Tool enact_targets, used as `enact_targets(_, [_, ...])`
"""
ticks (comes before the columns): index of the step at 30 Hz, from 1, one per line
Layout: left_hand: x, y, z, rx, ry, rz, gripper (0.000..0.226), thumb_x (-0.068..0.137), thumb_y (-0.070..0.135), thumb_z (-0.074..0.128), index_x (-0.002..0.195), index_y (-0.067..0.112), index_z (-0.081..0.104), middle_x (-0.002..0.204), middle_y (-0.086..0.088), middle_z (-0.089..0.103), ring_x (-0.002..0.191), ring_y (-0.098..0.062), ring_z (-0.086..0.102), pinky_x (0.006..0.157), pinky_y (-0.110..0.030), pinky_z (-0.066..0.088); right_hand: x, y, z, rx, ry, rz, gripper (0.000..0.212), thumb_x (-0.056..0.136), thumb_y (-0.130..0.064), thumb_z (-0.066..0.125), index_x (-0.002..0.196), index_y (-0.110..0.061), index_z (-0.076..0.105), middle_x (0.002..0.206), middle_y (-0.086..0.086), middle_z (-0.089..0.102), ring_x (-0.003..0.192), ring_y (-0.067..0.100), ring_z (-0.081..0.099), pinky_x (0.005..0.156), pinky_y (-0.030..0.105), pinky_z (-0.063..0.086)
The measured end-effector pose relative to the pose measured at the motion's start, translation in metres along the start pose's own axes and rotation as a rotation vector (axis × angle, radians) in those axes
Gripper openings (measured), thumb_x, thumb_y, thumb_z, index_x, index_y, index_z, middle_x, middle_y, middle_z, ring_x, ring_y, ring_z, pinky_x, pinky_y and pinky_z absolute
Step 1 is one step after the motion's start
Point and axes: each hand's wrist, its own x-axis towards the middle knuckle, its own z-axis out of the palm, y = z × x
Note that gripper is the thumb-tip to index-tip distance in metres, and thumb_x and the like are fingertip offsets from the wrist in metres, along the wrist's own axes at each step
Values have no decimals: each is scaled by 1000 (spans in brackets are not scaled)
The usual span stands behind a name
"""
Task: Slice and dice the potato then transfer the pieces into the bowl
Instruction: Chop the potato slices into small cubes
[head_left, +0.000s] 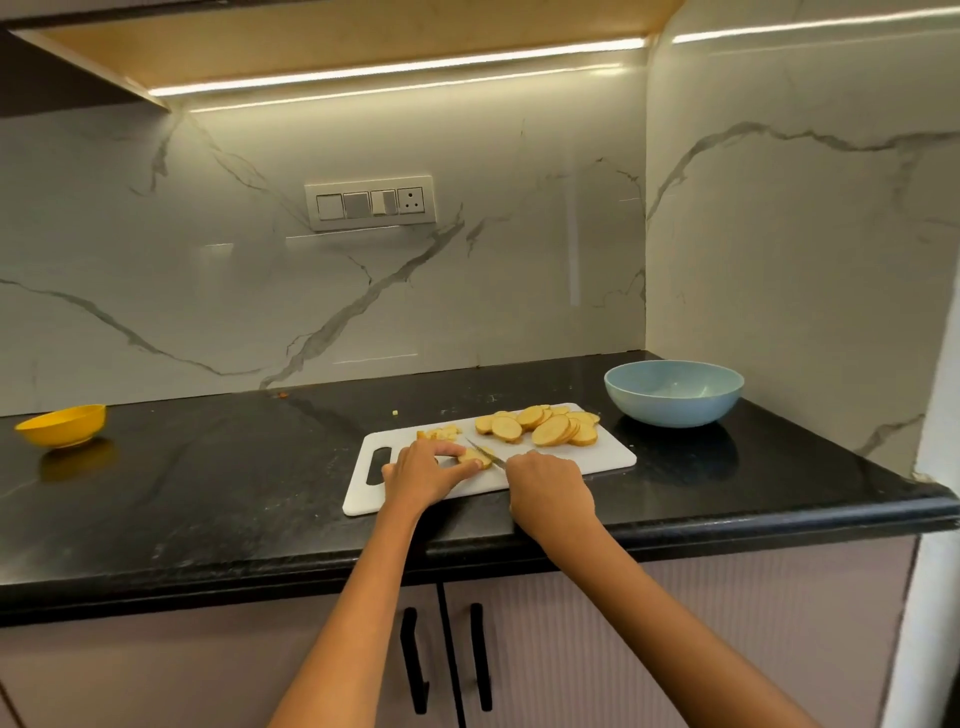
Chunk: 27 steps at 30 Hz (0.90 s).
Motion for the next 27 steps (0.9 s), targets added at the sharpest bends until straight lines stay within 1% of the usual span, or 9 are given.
enact_targets(2, [1,-1,0,-2,-5,-1,40,77,56,64,110,32,67,129,8,57,120,-18,48,98,-40,33,0,5,2,95,2,65,20,97,-17,45,114,-10,55,108,8,60,94,21,60,73,27,42])
enact_targets(4, [3,-2,1,-10,-2,-1,39,78,55,63,110,32,67,131,7,56,120,-18,48,99,-41,34,-1,9,2,169,2,109,19,96,-20,47,111,-11,56,104,7,61,88,19,59,70,26,41])
enact_targets(8, [4,-3,2,-21,11,-8,36,79,52,64,109,32,67,130,7,56,120,-18,49,100,-41,35,0,8,3,218,-6,128,19,96,-20,47,108,-10,57,102,7,61,78,16,52,67,26,40])
enact_targets(10, [4,-4,2,-16,10,-14,36,79,53,64,108,33,67,130,7,56,120,-18,49,99,-41,34,0,7,2,222,-11,126,19,96,-20,47,108,-9,56,103,8,61,80,17,53,68,27,40])
enact_targets(13, [4,-4,2,-10,9,-16,36,78,54,64,108,34,68,129,8,57,119,-19,49,98,-40,35,2,5,2,220,-21,120,20,96,-21,47,109,-9,56,103,8,61,89,20,59,74,29,43])
enact_targets(15, [5,-4,2,-15,7,-19,36,78,54,65,107,34,68,129,7,57,119,-19,49,98,-40,36,2,6,2,219,-29,117,20,96,-22,48,109,-9,57,102,8,62,90,20,60,76,29,45])
enact_targets(19, [5,-3,1,-13,9,-25,36,78,53,65,107,33,68,127,7,59,118,-19,50,97,-39,36,2,7,2,213,-32,105,20,96,-23,48,107,-10,57,101,8,62,88,20,60,75,29,45])
enact_targets(23, [5,-2,2,-24,20,-30,36,77,52,67,107,32,69,125,8,59,117,-19,50,95,-38,34,1,5,2,165,-13,84,21,97,-21,47,112,-9,56,104,9,61,87,20,59,73,29,42])
enact_targets(27, [6,-2,0,-51,21,-22,28,76,50,69,99,33,71,121,8,62,114,-20,51,99,-41,37,8,2,1,124,-2,68,20,97,-17,46,112,-9,57,107,9,62,94,23,60,75,29,43])
